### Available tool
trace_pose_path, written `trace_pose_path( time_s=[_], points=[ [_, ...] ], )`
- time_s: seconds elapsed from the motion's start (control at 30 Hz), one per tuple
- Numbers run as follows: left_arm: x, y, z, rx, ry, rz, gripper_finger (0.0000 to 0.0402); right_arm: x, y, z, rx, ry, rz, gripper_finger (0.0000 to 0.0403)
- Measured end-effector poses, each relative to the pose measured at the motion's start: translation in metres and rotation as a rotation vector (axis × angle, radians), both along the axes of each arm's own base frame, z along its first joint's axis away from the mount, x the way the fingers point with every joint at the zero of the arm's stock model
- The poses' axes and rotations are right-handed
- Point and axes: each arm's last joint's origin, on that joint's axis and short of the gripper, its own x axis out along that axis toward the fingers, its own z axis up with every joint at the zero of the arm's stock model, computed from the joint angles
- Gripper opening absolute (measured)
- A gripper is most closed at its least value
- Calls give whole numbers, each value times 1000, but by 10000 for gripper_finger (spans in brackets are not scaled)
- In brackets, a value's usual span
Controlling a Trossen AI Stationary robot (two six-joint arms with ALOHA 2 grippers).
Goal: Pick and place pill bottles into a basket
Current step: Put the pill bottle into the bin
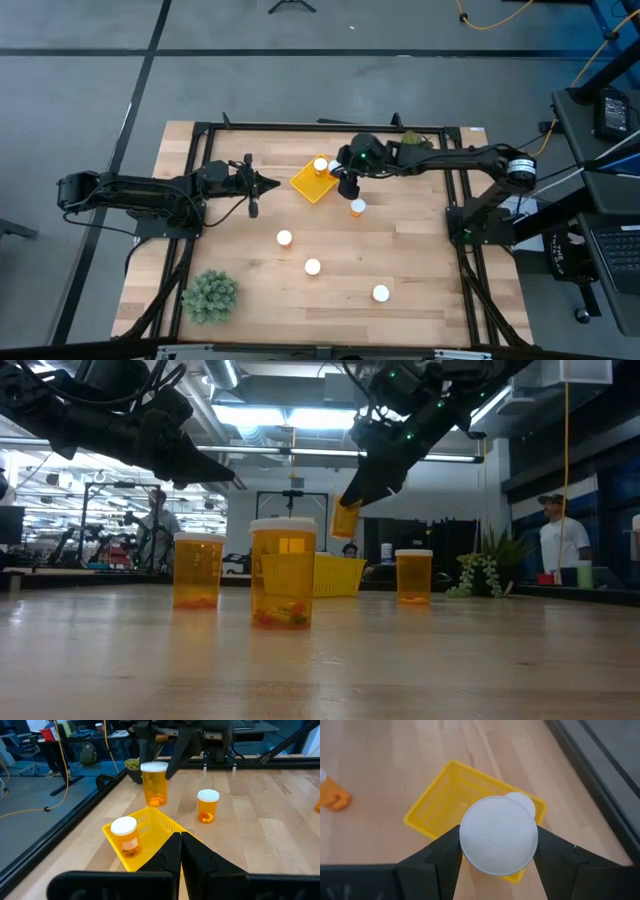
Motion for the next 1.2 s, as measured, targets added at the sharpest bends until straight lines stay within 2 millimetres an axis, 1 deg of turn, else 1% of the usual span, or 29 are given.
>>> trace_pose_path(
  time_s=[0.27,0.43,0.57,0.8,1.03,1.2],
  points=[
    [0,0,0,-2,0,1,3,10,-3,-18,0,17,2,214],
    [0,0,0,-9,-2,2,6,14,-5,-30,0,46,7,214],
    [0,0,0,-10,-2,2,7,16,-6,-34,-9,53,5,214],
    [0,0,0,-17,-4,4,3,15,-9,-34,-39,64,-23,214],
    [0,0,0,-17,-4,4,8,19,-14,-50,-29,94,-30,214],
    [0,0,0,-17,-2,4,4,21,-15,-53,-30,90,-31,214]
  ],
)
